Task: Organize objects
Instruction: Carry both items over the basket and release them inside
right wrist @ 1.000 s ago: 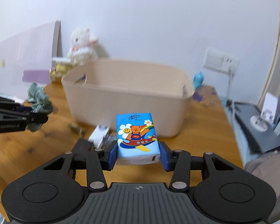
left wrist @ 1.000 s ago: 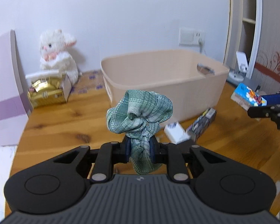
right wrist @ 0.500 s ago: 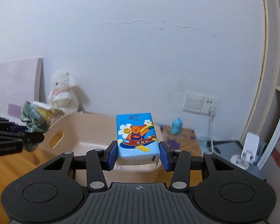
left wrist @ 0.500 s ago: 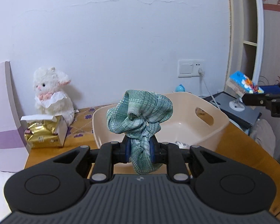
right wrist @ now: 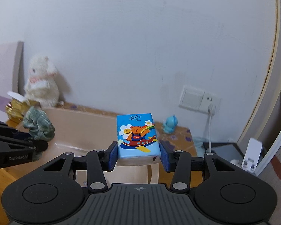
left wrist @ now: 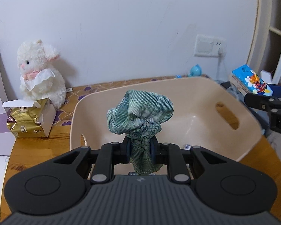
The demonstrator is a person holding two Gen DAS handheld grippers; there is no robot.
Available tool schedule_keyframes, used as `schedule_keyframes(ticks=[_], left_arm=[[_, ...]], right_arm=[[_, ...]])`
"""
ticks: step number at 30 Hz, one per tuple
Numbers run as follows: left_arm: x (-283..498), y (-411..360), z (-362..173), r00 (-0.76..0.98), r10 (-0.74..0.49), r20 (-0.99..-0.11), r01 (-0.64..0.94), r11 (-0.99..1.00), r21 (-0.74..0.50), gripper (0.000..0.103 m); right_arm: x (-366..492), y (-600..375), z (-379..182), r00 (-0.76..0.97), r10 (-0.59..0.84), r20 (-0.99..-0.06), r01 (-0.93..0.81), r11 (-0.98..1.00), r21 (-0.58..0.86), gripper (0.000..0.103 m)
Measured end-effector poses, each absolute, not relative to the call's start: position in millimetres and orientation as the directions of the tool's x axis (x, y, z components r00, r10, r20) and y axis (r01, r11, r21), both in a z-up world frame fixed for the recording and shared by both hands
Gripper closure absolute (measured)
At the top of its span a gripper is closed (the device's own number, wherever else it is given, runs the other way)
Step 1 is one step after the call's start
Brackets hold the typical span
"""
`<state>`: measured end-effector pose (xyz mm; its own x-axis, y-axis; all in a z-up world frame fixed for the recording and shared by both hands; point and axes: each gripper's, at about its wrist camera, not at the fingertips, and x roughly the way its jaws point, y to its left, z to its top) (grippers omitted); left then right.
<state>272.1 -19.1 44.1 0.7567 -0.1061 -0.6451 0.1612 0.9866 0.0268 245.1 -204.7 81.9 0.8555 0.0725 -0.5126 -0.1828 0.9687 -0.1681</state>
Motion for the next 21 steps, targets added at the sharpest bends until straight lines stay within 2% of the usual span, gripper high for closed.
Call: schedule_keyframes(ticks=[8,9,10,11,13,14,15,16,18,19,20,21], left_arm=[[296,-28,13,0.679,-0.034,-0.733,0.135,0.988,0.079,0.079],[297,-28,10,0.673,-0.028,-0.739,0.134,0.987,0.084,0.077],[297,-29,9,0.670,-0.021,-0.742,0.130,0.987,0.089,0.075],[297,-28,8,0.669,-0.017,-0.743,0.127,0.988,0.092,0.069],[294,-26,10,0.676,-0.015,-0.737,0.121,0.988,0.091,0.043],[292,-25,12,0.687,-0.022,-0.727,0.123,0.989,0.087,0.043],[289,-24,15,0.692,-0.023,-0.721,0.124,0.989,0.087,0.036],[286,-24,18,0.699,-0.017,-0.715,0.118,0.989,0.093,0.026],[278,-23,26,0.725,-0.012,-0.689,0.111,0.989,0.099,0.017],[273,-21,30,0.738,-0.014,-0.675,0.109,0.989,0.098,0.014],[268,-21,34,0.746,-0.015,-0.666,0.106,0.990,0.096,0.013],[264,-20,38,0.754,-0.017,-0.657,0.102,0.990,0.092,0.012]], right_arm=[[285,-204,41,0.773,0.031,-0.634,-0.174,0.971,-0.164,0.059],[287,-205,36,0.764,0.031,-0.644,-0.176,0.971,-0.162,0.058],[289,-206,32,0.758,0.029,-0.652,-0.176,0.971,-0.161,0.051],[290,-207,28,0.755,0.032,-0.655,-0.177,0.972,-0.156,0.051],[287,-211,28,0.767,0.048,-0.640,-0.180,0.973,-0.143,0.049],[284,-212,29,0.768,0.059,-0.638,-0.185,0.974,-0.133,0.045],[282,-214,32,0.769,0.076,-0.635,-0.193,0.974,-0.118,0.041],[277,-216,36,0.773,0.096,-0.627,-0.203,0.974,-0.102,0.035],[268,-216,46,0.791,0.107,-0.603,-0.210,0.972,-0.102,0.021],[262,-215,50,0.806,0.093,-0.585,-0.200,0.972,-0.121,0.006],[253,-216,54,0.822,0.092,-0.562,-0.201,0.970,-0.135,0.000],[248,-217,57,0.829,0.103,-0.550,-0.209,0.969,-0.134,0.000]])
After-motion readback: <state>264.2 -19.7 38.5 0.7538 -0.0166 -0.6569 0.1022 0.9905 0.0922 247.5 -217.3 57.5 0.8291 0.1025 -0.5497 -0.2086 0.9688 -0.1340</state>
